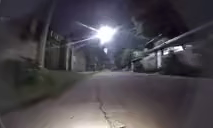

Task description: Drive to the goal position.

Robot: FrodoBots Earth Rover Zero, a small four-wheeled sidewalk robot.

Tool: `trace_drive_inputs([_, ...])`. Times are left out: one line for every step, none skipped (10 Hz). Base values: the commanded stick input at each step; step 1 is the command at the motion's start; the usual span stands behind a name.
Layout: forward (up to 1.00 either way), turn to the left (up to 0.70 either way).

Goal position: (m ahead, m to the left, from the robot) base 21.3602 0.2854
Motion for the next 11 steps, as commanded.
trace_drive_inputs([1.00, 0.00])
trace_drive_inputs([1.00, 0.00])
trace_drive_inputs([1.00, 0.00])
trace_drive_inputs([1.00, -0.07])
trace_drive_inputs([1.00, -0.27])
trace_drive_inputs([1.00, -0.40])
trace_drive_inputs([1.00, -0.40])
trace_drive_inputs([1.00, -0.40])
trace_drive_inputs([1.00, -0.32])
trace_drive_inputs([1.00, -0.21])
trace_drive_inputs([1.00, 0.00])
